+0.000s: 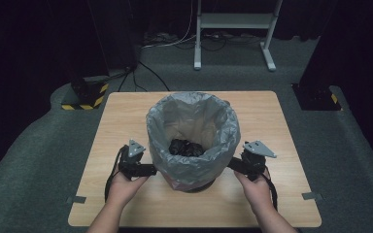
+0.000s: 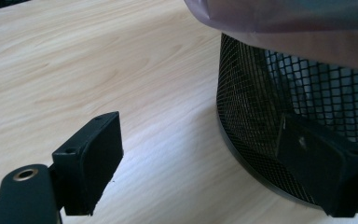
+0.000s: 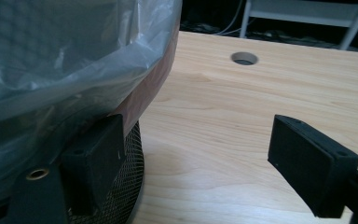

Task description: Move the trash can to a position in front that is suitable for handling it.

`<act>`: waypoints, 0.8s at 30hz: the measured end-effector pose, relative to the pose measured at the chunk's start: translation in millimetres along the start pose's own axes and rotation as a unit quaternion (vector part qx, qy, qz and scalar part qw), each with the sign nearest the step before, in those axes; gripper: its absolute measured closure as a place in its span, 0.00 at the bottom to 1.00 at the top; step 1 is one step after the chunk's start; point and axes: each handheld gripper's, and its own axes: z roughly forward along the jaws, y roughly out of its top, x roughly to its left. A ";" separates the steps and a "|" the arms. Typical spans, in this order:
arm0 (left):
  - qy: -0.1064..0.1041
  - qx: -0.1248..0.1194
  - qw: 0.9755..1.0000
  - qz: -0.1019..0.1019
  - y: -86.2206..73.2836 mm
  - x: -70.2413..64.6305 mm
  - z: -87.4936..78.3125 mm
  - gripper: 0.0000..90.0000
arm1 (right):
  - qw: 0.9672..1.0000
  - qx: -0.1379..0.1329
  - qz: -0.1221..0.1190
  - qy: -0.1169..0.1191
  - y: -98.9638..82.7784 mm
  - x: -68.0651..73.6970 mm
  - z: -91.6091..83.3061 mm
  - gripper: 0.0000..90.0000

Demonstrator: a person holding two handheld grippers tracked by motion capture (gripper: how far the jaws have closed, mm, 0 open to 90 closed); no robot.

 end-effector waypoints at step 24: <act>-0.032 0.013 0.999 0.026 63.5 -56.6 63.3 0.16 | 0.997 0.000 0.059 -0.058 2.2 -93.1 -1.5 0.22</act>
